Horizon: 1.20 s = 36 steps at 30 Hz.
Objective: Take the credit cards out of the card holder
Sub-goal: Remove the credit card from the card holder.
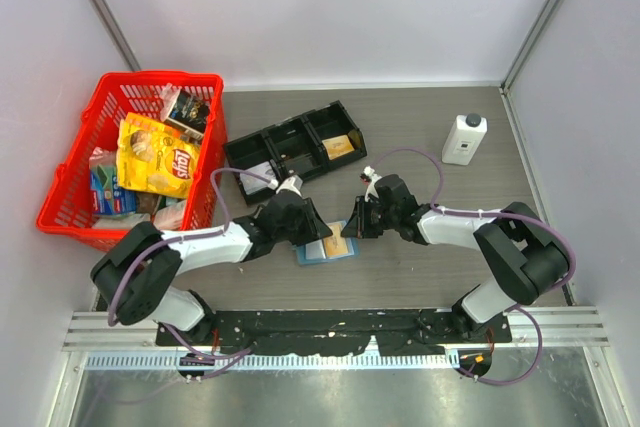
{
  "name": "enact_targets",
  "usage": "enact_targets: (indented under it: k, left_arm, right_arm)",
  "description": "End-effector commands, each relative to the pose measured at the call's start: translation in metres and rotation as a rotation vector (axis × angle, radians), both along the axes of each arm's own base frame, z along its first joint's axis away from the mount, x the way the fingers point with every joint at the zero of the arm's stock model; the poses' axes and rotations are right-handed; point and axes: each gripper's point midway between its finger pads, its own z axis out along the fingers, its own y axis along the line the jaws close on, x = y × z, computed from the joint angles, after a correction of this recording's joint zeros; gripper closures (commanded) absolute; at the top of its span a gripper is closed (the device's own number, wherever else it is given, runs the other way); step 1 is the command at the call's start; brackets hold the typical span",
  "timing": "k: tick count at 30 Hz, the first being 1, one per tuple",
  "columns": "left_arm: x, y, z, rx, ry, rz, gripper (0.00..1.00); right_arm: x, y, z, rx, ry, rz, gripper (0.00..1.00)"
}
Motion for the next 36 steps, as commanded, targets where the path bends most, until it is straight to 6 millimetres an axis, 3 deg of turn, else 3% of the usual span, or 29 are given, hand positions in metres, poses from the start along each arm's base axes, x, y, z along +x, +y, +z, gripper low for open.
enact_targets:
  k: [1,7,15,27,36]
  left_arm:
    - [0.006,-0.009,-0.005,-0.049,0.002,0.006,0.64]
    - [0.006,0.003,-0.027,0.001,0.034,0.049,0.62]
    - [0.003,0.006,-0.034,-0.029,0.053,0.060,0.58]
    - [0.004,-0.009,-0.005,-0.171,-0.003,0.029,0.66]
    - [0.008,-0.018,0.031,-0.297,-0.059,0.037,0.75]
  right_arm:
    - [-0.011,-0.009,-0.016,-0.050,0.031,0.013,0.92]
    - [-0.010,-0.009,-0.015,-0.047,0.027,0.011,0.92]
    - [-0.012,-0.011,-0.017,-0.049,0.029,0.012,0.92]
    - [-0.014,-0.009,-0.017,-0.039,0.037,0.013,0.92]
    - [-0.015,-0.009,-0.017,-0.026,0.041,0.010,0.92]
